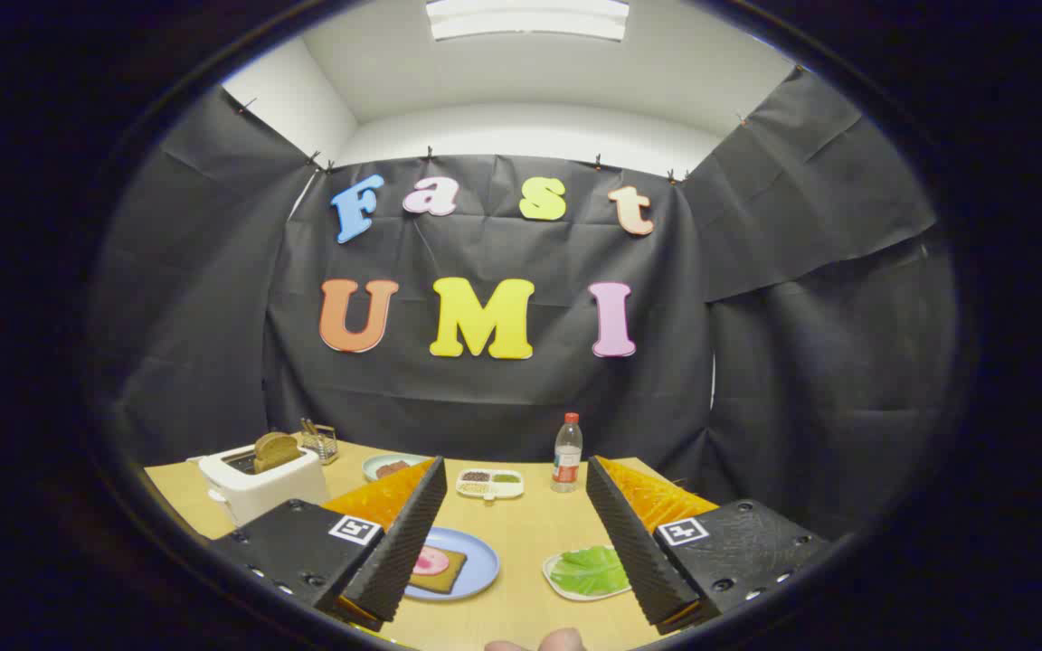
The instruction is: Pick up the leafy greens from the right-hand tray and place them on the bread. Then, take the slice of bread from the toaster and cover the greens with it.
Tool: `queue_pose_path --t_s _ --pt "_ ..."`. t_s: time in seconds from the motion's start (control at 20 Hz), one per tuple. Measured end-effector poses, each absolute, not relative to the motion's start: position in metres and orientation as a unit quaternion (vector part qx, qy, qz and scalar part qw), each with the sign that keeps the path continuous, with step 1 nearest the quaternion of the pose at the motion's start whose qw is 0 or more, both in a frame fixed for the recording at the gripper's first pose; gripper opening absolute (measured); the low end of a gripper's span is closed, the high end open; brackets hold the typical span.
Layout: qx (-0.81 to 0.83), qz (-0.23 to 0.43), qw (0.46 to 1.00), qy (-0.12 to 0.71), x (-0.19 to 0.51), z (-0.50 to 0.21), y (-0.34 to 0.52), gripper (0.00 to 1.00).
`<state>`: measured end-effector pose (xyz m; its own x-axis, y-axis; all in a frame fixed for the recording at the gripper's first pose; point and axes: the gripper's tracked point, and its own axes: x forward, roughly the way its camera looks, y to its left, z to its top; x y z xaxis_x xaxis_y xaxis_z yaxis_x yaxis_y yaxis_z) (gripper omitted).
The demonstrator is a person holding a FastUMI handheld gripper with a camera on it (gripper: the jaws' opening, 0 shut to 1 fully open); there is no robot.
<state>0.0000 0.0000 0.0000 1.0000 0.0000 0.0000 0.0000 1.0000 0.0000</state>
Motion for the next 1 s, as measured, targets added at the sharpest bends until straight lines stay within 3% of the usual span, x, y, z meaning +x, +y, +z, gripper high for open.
queue_pose_path --t_s 1.0 --pt "0.001 0.005 1.000 -0.006 0.011 0.002 0.015 0.95"
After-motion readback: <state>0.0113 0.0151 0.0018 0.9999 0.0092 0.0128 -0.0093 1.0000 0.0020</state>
